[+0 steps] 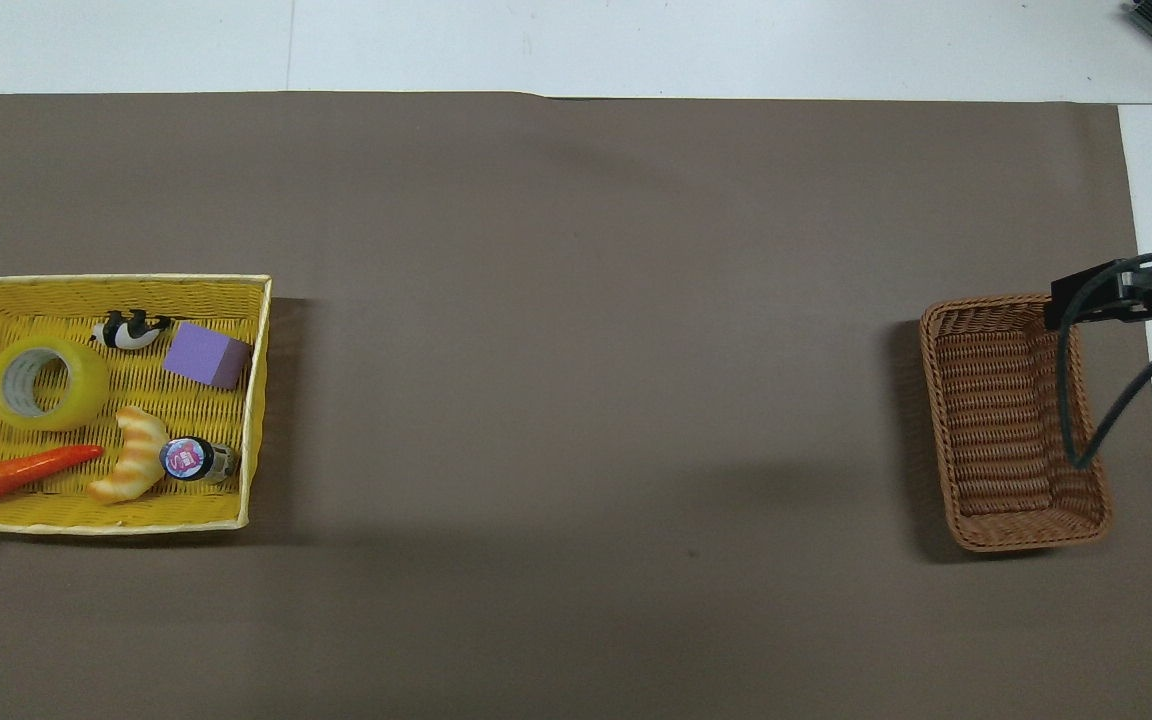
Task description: Move tape to another basket
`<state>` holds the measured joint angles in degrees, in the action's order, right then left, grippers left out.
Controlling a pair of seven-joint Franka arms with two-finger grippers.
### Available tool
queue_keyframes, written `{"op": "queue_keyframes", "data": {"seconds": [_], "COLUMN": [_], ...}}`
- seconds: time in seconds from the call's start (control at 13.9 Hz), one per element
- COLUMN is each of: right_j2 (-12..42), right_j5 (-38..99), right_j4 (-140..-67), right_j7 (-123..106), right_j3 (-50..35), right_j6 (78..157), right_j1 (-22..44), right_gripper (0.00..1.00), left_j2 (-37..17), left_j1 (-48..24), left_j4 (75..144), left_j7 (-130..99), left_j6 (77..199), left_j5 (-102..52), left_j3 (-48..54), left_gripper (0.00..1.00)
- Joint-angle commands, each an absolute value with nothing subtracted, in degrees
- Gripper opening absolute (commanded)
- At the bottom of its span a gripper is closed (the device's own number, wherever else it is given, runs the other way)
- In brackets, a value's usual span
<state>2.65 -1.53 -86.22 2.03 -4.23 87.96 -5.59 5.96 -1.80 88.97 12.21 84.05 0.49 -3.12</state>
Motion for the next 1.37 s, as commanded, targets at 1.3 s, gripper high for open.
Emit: {"op": "queue_keyframes", "data": {"seconds": [1.3], "right_j2": [1.49], "right_j5": [-2.02], "right_j4": [-87.63], "right_j7": [2.11], "right_j3": [-4.57], "right_j6": [88.59], "right_j1": [-5.8], "right_gripper": [1.0], "left_j2": [-2.44], "left_j1": [15.81], "left_j4": [108.28], "left_j7": [41.73], "left_j6": [115.46], "left_j5": [-1.84], "left_j3": [-4.48], "left_gripper": [1.0]}}
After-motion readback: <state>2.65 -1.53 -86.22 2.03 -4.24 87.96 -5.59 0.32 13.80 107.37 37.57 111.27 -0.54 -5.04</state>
